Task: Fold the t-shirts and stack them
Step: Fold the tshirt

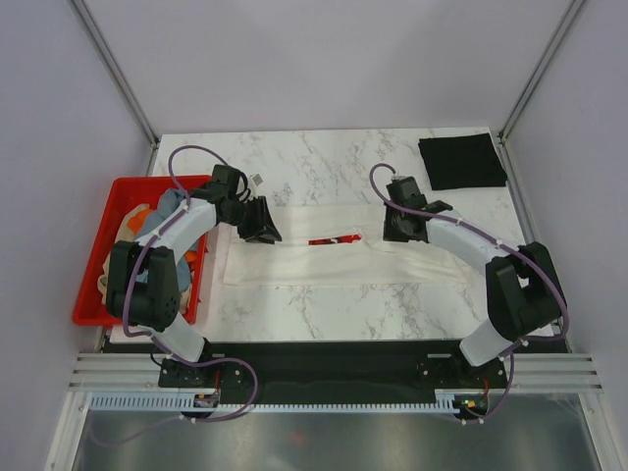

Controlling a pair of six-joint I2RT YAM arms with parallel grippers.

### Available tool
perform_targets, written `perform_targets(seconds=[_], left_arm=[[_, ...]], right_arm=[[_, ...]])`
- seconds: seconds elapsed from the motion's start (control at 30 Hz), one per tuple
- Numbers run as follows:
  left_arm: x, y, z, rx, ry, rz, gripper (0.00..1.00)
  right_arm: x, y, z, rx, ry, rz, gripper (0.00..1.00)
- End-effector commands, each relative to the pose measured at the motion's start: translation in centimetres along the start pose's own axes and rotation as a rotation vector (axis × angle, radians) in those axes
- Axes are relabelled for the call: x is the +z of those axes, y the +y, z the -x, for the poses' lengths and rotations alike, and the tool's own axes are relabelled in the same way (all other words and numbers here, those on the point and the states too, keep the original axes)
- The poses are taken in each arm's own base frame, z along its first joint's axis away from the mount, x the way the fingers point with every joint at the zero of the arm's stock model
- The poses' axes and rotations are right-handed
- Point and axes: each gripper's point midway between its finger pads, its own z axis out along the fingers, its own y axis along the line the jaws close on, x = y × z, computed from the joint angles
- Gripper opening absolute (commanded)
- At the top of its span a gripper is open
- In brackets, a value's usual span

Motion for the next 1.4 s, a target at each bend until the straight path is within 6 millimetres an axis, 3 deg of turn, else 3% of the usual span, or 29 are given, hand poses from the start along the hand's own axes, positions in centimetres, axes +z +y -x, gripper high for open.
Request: perform_targets(seconds=[0.0, 0.2, 0.37, 0.43, 0.6, 0.73, 0.9, 1.13, 1.37], left_arm=[[-0.5, -0.7, 0.9, 0.069, -0.035, -0.026, 0.37], [-0.4, -0.7, 1.0, 0.071, -0.038, -0.022, 0.36], [-0.3, -0.6, 1.0, 0.066, -0.032, -0.023, 0.37], [-0.2, -0.6, 0.9, 0.065, -0.030, -0.021, 0.37], [-0.2, -0.6, 0.9, 0.062, -0.029, -0.022, 0.37], [-0.3, -1.7, 0.6, 0.070, -0.017, -0.067, 0.39], [-0.6, -4.8, 0.8, 0.097, -0.019, -0.120, 0.40], [0.8, -11.0, 0.1, 0.147, 0.042, -0.230, 0.40], [1.6, -9.8, -0.2, 0.114, 0.042, -0.191, 0.40]], right_arm=[[1.4, 1.8, 0.3, 0.013, -0.018, 0.032, 0.00], [3.3, 3.6, 0.9, -0.026, -0.031, 0.035, 0.00], [4.1, 5.7, -0.3, -0.085, -0.012, 0.061, 0.00], [4.3, 5.7, -0.8, -0.102, -0.004, 0.054, 0.00], [3.2, 5.3, -0.5, -0.118, -0.013, 0.035, 0.00], [0.9, 5.4, 0.7, -0.106, -0.032, 0.035, 0.03], [-0.9, 3.2, 0.8, -0.049, -0.023, -0.047, 0.10], [-0.8, -0.9, 1.3, 0.000, -0.013, -0.134, 0.08], [2.9, -1.6, -1.5, -0.032, 0.044, -0.143, 0.05]])
